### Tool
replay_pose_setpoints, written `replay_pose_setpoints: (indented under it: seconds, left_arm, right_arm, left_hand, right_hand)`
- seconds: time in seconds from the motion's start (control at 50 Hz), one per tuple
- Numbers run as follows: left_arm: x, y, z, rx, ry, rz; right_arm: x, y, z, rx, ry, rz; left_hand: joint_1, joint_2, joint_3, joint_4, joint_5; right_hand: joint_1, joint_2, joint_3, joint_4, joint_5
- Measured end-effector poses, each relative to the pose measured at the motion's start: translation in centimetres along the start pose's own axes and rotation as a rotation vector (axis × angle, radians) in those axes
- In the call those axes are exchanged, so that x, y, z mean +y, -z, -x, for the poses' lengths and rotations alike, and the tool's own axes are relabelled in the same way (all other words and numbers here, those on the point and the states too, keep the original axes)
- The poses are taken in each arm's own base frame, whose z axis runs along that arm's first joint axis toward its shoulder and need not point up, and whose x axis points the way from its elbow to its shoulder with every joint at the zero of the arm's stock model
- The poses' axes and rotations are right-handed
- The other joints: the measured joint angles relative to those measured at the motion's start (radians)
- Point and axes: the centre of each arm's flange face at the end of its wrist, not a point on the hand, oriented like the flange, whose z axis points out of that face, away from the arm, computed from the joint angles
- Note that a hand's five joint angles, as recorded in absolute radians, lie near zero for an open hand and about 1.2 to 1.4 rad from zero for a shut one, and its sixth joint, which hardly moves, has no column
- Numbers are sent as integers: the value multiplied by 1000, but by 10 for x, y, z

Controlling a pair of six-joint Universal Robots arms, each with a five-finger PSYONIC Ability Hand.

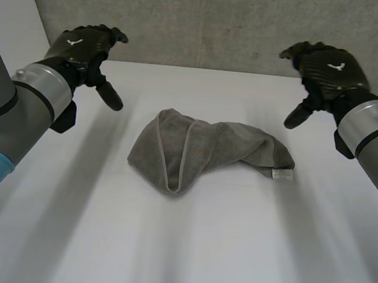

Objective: Fold the towel.

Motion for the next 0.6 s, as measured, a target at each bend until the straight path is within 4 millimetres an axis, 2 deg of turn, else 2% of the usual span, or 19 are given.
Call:
replay_pose_setpoints:
  seconds: [0.14,0.2,0.36,0.46,0.52,0.6]
  left_arm:
    - [21,-9,-11,149,-78,59]
    - [40,-14,-15,223,-154,101]
    - [84,-29,-15,284,-296,187]
    - [109,-37,-13,290,-317,235]
    - [129,-45,-12,292,-318,270]
    - [145,-53,-11,287,-320,289]
  right_arm:
    - [10,-9,23,-266,172,-32]
    - [18,-19,30,-359,237,-36]
    - [44,-46,45,-466,330,-11]
    - [61,-59,64,-517,395,-13]
    - [78,-67,82,-556,439,-16]
    - [95,-74,96,-587,463,-15]
  left_hand:
    - [0,0,0,0,0]
    - [0,0,0,0,0]
    - [0,0,0,0,0]
    - [0,0,0,0,0]
    - [0,0,0,0,0]
    - [0,0,0,0,0]
  right_hand:
    - [0,0,0,0,0]
    - [0,0,0,0,0]
    - [0,0,0,0,0]
    - [-1,0,0,0,0]
    - [-1,0,0,0,0]
    - [-1,0,0,0,0]
